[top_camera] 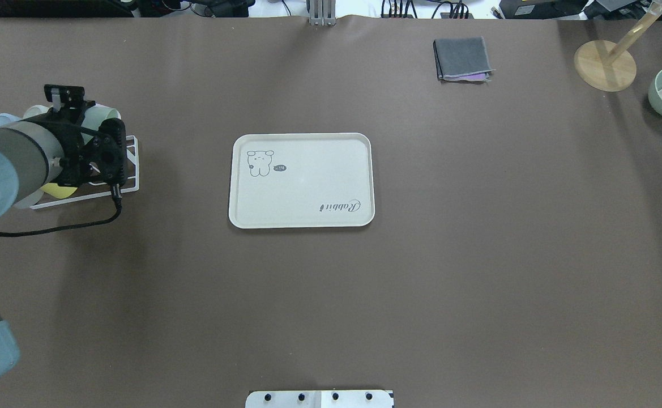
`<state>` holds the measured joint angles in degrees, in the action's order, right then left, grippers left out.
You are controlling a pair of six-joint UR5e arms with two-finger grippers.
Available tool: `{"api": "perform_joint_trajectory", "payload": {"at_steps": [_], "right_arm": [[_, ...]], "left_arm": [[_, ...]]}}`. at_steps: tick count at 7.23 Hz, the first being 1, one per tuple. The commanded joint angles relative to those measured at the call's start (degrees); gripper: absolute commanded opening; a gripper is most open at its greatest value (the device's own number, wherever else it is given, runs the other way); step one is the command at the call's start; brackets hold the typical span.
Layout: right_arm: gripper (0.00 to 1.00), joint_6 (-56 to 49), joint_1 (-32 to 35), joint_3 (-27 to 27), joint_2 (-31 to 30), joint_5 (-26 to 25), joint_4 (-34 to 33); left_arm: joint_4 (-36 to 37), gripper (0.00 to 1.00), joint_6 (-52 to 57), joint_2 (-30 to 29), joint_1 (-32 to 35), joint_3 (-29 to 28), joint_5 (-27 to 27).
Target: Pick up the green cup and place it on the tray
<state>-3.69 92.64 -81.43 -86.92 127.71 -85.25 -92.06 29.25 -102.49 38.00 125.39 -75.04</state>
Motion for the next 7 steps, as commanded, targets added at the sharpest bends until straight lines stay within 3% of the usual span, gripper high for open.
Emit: {"api": "perform_joint_trajectory", "payload": {"at_steps": [1,4,6,7], "right_arm": [[1.00,0.00,0.00,-0.05,0.00,-0.09,0.26],[1.00,-0.09,0.00,-0.31,-0.17,-0.09,0.43],[1.00,-0.09,0.00,-0.23,-0.26,-0.09,0.43],[1.00,-0.09,0.00,-0.22,-0.26,-0.09,0.43]], "left_arm": [[4.79,0.00,-6.00,-7.52,2.25,-2.50,-4.76],[-0.55,0.00,-14.73,-17.70,1.38,-13.46,-5.38],[-9.58,0.00,-23.22,-19.41,0.32,-19.19,-9.50],[-17.54,0.00,-28.75,-18.97,-1.51,-22.17,-9.51]]}}
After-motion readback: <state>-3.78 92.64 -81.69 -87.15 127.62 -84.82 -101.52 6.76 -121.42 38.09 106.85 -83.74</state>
